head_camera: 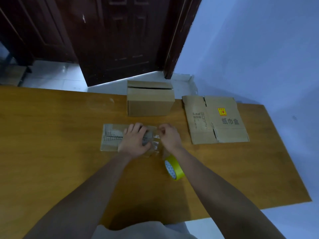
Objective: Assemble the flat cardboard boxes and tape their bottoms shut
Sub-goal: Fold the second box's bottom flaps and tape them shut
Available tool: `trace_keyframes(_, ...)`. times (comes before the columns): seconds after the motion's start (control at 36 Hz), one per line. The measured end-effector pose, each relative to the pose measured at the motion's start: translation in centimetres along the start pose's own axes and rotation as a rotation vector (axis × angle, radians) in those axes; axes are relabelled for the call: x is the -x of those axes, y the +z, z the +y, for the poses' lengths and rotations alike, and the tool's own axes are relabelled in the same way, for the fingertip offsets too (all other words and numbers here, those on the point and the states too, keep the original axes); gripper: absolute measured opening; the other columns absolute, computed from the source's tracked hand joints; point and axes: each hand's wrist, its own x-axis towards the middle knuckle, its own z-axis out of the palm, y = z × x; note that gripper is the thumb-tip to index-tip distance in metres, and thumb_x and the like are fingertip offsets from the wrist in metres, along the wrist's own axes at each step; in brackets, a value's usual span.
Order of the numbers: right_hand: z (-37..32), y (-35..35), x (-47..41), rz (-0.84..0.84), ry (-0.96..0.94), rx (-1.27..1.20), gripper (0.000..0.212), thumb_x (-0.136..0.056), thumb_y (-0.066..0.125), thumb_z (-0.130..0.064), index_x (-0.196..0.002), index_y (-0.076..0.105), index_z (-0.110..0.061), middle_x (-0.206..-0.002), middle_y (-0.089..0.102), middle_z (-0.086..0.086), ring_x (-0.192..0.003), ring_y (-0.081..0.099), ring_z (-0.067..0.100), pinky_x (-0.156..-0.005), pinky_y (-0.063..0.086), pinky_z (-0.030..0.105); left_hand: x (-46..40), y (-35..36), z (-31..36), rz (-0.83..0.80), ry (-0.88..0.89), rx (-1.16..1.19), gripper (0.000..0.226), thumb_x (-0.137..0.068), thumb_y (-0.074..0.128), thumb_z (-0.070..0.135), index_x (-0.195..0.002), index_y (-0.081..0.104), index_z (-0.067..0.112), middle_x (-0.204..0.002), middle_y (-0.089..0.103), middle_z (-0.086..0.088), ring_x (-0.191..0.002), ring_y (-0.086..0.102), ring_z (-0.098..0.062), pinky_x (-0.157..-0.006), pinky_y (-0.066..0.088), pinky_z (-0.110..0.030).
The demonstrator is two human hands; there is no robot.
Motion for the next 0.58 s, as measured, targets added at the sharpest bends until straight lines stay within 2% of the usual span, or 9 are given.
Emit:
trace_keyframes(0.06,0.1,-0.6,-1.0,0.014,-0.051,0.096,0.033,-0.095,0.051,-0.023,-0.127,0.050,-0.014,-0.128,0.048,0.006,-0.119,0.043,0.025,-0.095,0.044,0.043,-0.1,0.0,0.0,0.007,-0.001,0.003,0.067,-0.071,0.031,0.058,-0.118,0.053,0.016,-0.114,0.044,-0.005,-0.107,0.035,-0.024,-0.086,0.028,-0.037)
trace_keyframes(0.17,-0.6,-1.6,-2.5,-0.165,-0.140,0.262,0.052,-0.093,0.054,-0.025,-0.142,0.037,-0.019,-0.144,0.036,0.003,-0.135,0.026,0.027,-0.104,0.034,0.047,-0.1,0.0,0.0,0.015,-0.001,0.007,0.066,-0.072,0.031,0.058,-0.118,0.054,0.016,-0.113,0.044,-0.005,-0.106,0.033,-0.022,-0.085,0.029,-0.037)
trace_keyframes(0.28,-1.3,-1.4,-4.0,-0.259,-0.220,0.338,0.047,-0.094,0.051,-0.020,-0.140,0.043,-0.023,-0.146,0.040,0.000,-0.138,0.025,0.025,-0.109,0.027,0.046,-0.1,0.1,0.0,0.017,-0.010,0.005,0.067,-0.071,0.033,0.058,-0.118,0.054,0.015,-0.114,0.044,-0.006,-0.106,0.035,-0.024,-0.085,0.029,-0.037)
trace_keyframes(0.33,-1.5,-1.4,-4.6,-0.272,-0.255,0.365,0.039,-0.095,0.050,-0.017,-0.133,0.051,-0.023,-0.139,0.048,-0.001,-0.133,0.032,0.024,-0.108,0.028,0.045,-0.1,0.1,0.0,0.010,-0.014,0.000,0.068,-0.071,0.032,0.058,-0.119,0.053,0.015,-0.114,0.044,-0.006,-0.107,0.035,-0.024,-0.086,0.029,-0.037)
trace_keyframes(0.42,-1.6,-1.5,-4.8,-0.255,-0.262,0.353,0.025,-0.096,0.047,-0.016,-0.113,0.065,-0.019,-0.120,0.060,0.003,-0.120,0.043,0.025,-0.102,0.032,0.043,-0.1,0.0,0.0,-0.001,-0.015,-0.007,0.070,-0.071,0.031,0.059,-0.121,0.053,0.015,-0.116,0.044,-0.007,-0.110,0.036,-0.026,-0.088,0.029,-0.038)
trace_keyframes(0.5,-1.4,-1.6,-4.4,-0.261,-0.218,0.304,0.026,-0.097,0.044,-0.018,-0.102,0.069,-0.015,-0.105,0.067,0.009,-0.109,0.053,0.028,-0.098,0.037,0.042,-0.2,0.1,0.0,0.002,-0.018,-0.006,0.070,-0.071,0.031,0.060,-0.121,0.052,0.015,-0.116,0.044,-0.007,-0.111,0.036,-0.026,-0.089,0.029,-0.038)
trace_keyframes(0.53,-1.2,-1.5,-4.2,-0.266,-0.201,0.280,0.026,-0.097,0.045,-0.019,-0.100,0.070,-0.014,-0.101,0.068,0.010,-0.104,0.056,0.029,-0.095,0.040,0.040,-0.2,0.0,0.0,0.003,-0.018,-0.006,0.070,-0.071,0.031,0.060,-0.121,0.052,0.016,-0.117,0.044,-0.006,-0.110,0.035,-0.025,-0.089,0.029,-0.038)
trace_keyframes(0.58,-0.7,-1.3,-3.9,-0.270,-0.161,0.226,0.024,-0.096,0.048,-0.021,-0.088,0.068,-0.010,-0.086,0.066,0.010,-0.089,0.060,0.029,-0.079,0.045,0.035,-0.2,0.0,0.1,0.006,-0.019,-0.002,0.070,-0.070,0.031,0.060,-0.121,0.052,0.016,-0.116,0.044,-0.006,-0.109,0.035,-0.024,-0.088,0.028,-0.036)
